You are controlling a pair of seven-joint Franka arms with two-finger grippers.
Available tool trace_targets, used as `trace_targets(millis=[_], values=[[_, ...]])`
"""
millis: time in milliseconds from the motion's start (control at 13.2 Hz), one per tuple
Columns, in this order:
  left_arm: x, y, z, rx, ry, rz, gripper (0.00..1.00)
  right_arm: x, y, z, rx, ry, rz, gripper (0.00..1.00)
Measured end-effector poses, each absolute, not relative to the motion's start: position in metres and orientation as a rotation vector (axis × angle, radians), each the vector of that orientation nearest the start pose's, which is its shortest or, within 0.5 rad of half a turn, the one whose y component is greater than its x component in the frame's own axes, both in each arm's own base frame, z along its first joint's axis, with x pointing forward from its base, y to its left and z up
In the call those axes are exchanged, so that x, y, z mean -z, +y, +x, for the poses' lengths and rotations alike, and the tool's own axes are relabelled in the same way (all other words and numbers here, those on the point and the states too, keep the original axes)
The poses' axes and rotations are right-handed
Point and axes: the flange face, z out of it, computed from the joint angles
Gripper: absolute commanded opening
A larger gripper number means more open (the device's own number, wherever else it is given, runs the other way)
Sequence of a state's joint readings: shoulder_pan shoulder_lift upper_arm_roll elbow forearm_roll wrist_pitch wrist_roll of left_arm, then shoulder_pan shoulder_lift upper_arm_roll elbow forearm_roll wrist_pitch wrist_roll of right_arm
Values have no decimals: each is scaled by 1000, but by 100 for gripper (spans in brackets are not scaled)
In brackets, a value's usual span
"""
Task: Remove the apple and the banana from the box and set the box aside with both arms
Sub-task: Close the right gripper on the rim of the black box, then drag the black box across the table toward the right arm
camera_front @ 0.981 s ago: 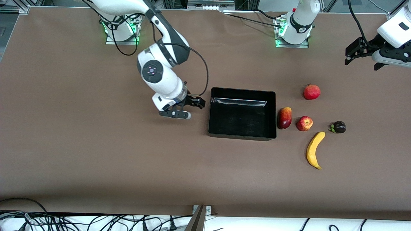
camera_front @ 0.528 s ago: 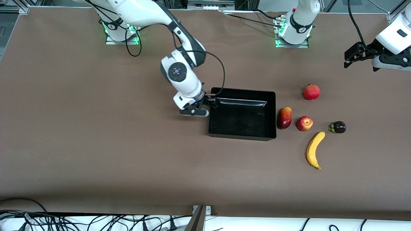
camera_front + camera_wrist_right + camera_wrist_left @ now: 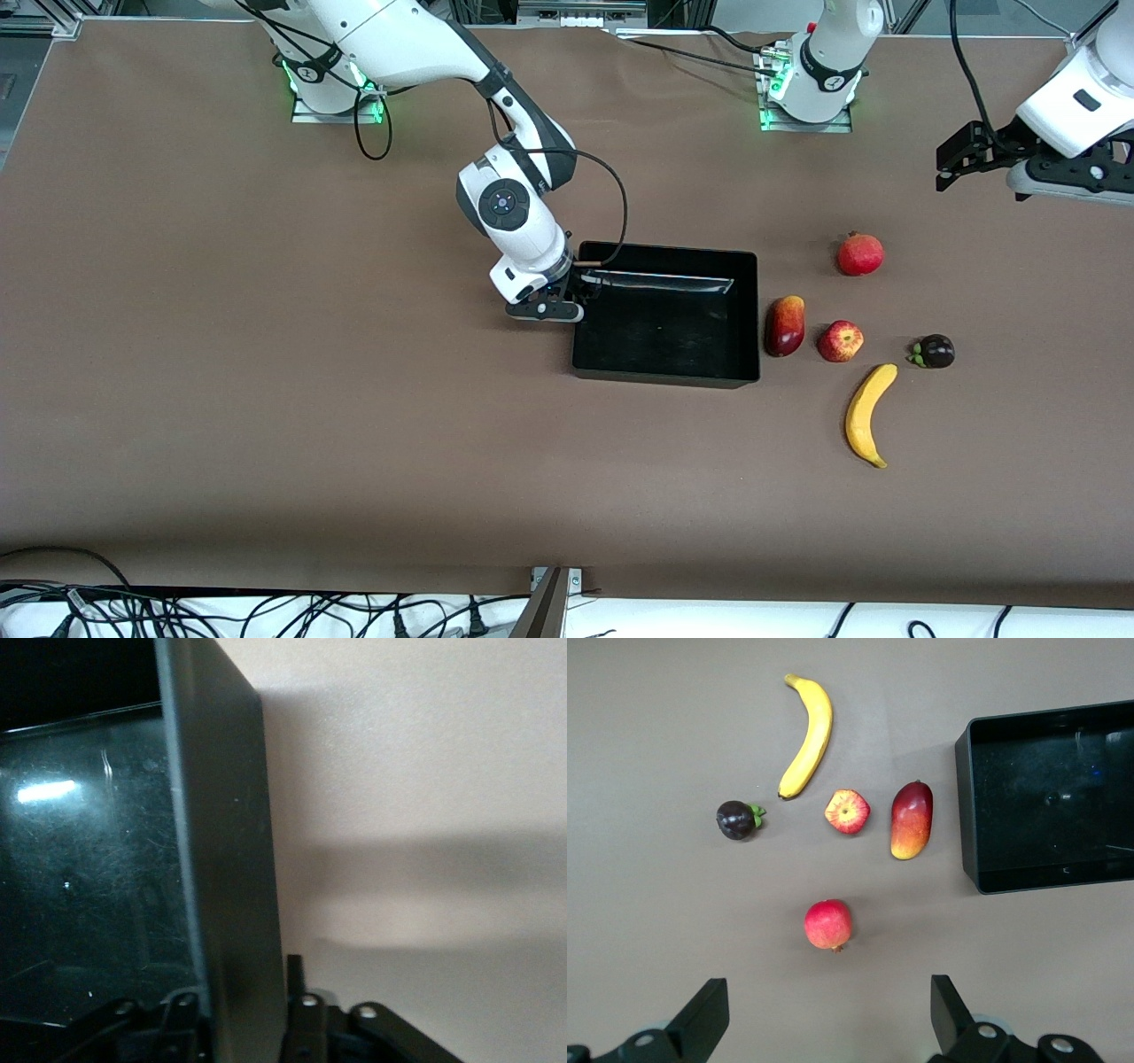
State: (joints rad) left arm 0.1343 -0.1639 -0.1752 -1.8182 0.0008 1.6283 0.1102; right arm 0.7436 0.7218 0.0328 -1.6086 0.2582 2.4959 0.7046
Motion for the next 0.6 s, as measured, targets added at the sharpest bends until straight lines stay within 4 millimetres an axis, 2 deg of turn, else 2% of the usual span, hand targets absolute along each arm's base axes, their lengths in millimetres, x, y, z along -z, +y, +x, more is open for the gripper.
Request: trace_targets(millis=[151,302,453,604], values=[[-597,-32,505,-47,234,-3103,100,-240,468,528,-80,172,-2954,0],[-598,-32,505,-45,234,-3103,100,-282,418,558,-114,191,-3017,0],[-598,-32,505,-45,234,-3103,100,-331,349,591,-130,175,-3046,0],[-598,-32,505,-47,234,-3103,100,-361,263,619,-188,162,-3048,0]])
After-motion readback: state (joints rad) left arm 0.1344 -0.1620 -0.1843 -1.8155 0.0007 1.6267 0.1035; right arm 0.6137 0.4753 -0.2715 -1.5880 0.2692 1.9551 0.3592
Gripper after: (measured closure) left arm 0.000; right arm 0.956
